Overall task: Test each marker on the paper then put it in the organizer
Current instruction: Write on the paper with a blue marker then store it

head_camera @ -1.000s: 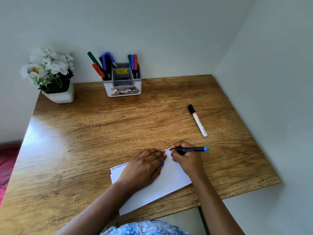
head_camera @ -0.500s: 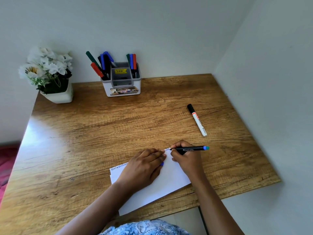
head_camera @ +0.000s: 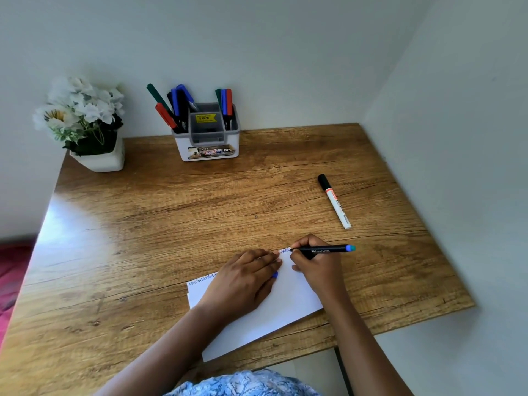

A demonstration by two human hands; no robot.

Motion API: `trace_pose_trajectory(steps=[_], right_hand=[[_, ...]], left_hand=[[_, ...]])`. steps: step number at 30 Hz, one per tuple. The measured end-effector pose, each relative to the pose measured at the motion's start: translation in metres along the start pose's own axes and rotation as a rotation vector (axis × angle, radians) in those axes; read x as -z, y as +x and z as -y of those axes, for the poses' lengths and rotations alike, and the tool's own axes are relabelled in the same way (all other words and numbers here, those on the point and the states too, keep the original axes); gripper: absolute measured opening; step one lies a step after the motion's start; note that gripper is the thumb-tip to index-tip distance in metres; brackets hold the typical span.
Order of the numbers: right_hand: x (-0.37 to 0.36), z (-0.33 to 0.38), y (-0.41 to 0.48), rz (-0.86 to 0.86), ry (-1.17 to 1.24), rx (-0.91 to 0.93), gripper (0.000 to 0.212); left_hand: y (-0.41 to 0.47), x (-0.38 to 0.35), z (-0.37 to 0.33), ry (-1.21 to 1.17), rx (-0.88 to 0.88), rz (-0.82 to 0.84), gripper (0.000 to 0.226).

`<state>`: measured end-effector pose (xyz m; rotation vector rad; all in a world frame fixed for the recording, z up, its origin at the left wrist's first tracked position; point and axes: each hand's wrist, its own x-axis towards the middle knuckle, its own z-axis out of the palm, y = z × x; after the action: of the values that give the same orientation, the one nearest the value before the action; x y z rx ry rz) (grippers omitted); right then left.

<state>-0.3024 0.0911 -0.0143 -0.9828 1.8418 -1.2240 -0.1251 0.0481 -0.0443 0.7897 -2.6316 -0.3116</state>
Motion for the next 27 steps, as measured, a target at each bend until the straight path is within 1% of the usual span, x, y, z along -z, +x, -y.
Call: trace_pose_trajectory(steps=[13,15,17,19,20,21,24,27], right_hand=[[-0.001,0.001,0.000,-0.019,-0.039,0.010,0.024],[0.000,0.003,-0.001,-0.026,-0.043,0.000,0.021],[0.004,0.007,0.001,-0.058,0.081,-0.062,0.016],[0.012,0.012,0.006,-0.076,0.339,-0.166,0.016],[0.016,0.014,0.008,-0.064,0.435,-0.200,0.017],[0.018,0.016,0.010,-0.038,0.470,-0.218,0.016],[0.015,0.021,0.011,0.036,0.385,-0.210,0.010],[0.010,0.034,0.010,0.053,0.329,-0.152,0.009]], left_hand=[[0.000,-0.001,0.001,0.000,-0.007,-0.023,0.039],[0.000,-0.001,0.000,-0.002,-0.005,-0.021,0.040],[0.001,0.000,-0.001,-0.005,0.000,-0.019,0.039],[0.002,0.001,-0.001,-0.015,0.004,-0.010,0.039],[0.002,0.002,-0.001,-0.020,0.008,-0.010,0.039],[0.002,0.003,-0.001,-0.020,0.012,-0.005,0.038],[0.005,0.008,-0.002,-0.054,0.023,0.011,0.037],[0.014,0.021,-0.004,-0.140,0.146,-0.047,0.034]])
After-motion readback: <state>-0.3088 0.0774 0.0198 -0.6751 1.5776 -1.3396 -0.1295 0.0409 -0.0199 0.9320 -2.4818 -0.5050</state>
